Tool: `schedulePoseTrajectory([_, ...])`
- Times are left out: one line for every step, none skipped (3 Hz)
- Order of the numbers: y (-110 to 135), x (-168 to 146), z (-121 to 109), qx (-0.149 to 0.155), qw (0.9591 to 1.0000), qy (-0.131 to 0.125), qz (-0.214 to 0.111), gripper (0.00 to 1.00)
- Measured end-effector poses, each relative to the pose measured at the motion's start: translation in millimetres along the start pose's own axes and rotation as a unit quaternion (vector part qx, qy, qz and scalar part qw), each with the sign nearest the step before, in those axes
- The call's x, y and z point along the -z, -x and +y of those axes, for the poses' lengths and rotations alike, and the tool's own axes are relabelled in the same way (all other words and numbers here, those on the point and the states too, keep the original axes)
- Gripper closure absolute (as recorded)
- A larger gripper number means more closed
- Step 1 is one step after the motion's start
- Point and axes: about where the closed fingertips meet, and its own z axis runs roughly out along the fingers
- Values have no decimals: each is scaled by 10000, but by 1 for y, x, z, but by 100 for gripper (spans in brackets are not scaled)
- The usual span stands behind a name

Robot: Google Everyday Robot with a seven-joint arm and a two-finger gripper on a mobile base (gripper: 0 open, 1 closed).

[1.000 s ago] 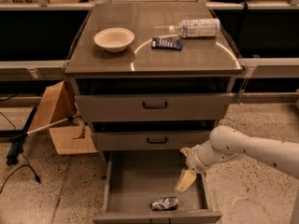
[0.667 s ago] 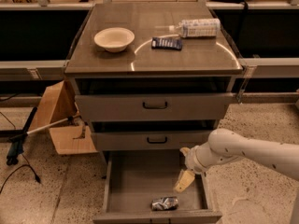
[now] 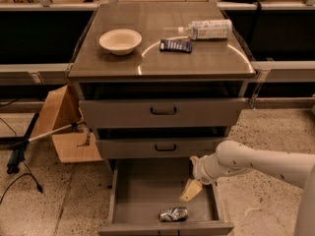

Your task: Pick redbull can from bottom drawer and place on counter

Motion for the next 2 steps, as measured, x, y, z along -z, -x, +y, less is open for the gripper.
schedulePoseTrajectory([-2, -6, 1, -40, 10000, -47, -13, 0])
schedulePoseTrajectory([-12, -21, -1, -77, 10000, -18, 0, 0])
